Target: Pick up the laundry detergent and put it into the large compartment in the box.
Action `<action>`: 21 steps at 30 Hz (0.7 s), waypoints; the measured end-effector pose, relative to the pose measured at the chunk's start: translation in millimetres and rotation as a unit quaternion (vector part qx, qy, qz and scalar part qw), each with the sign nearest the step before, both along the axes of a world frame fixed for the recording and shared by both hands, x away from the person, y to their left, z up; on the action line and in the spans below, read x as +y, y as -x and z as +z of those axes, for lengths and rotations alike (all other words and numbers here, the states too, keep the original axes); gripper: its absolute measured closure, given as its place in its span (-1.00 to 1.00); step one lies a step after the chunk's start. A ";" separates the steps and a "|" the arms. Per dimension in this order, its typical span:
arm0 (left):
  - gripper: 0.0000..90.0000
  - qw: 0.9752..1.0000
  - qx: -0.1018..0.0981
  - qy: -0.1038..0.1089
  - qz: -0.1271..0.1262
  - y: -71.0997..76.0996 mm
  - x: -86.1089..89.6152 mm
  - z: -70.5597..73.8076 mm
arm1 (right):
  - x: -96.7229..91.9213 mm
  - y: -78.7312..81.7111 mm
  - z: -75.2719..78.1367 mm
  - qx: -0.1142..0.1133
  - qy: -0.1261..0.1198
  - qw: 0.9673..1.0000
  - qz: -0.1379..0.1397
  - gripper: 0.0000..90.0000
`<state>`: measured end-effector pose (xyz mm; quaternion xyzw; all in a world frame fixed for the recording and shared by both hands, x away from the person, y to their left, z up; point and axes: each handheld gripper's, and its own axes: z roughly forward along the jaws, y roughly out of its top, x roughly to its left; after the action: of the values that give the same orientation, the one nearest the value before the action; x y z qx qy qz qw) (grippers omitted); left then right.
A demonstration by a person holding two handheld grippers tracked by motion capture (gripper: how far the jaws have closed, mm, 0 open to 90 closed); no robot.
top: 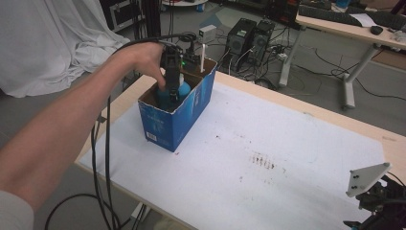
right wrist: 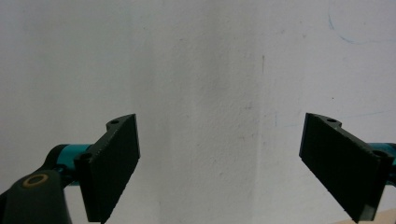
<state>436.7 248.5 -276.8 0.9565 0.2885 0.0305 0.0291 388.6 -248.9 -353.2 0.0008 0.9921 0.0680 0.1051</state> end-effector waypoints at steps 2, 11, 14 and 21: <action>-0.17 1.000 -0.001 0.000 0.001 -0.1 -0.6 -0.1 | 0.0 0.0 -1.1 0.002 -0.001 1.000 -0.001 -0.75; -0.17 1.000 -0.004 0.000 -0.001 0.3 -0.8 -0.8 | 0.4 -0.4 -2.2 0.002 0.000 1.000 0.000 -0.75; -0.17 1.000 -0.004 0.001 -0.001 0.3 -0.3 -1.0 | 0.5 -0.3 -1.5 0.001 0.000 1.000 -0.001 -0.75; -0.17 1.000 -0.003 -0.001 -0.002 0.2 -1.6 -1.0 | 0.2 0.2 -0.9 0.001 -0.003 1.000 -0.001 -0.75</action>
<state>436.6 246.9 -277.8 0.9572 0.2861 0.0335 0.0288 388.4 -248.6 -354.1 0.0020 0.9920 0.0713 0.1039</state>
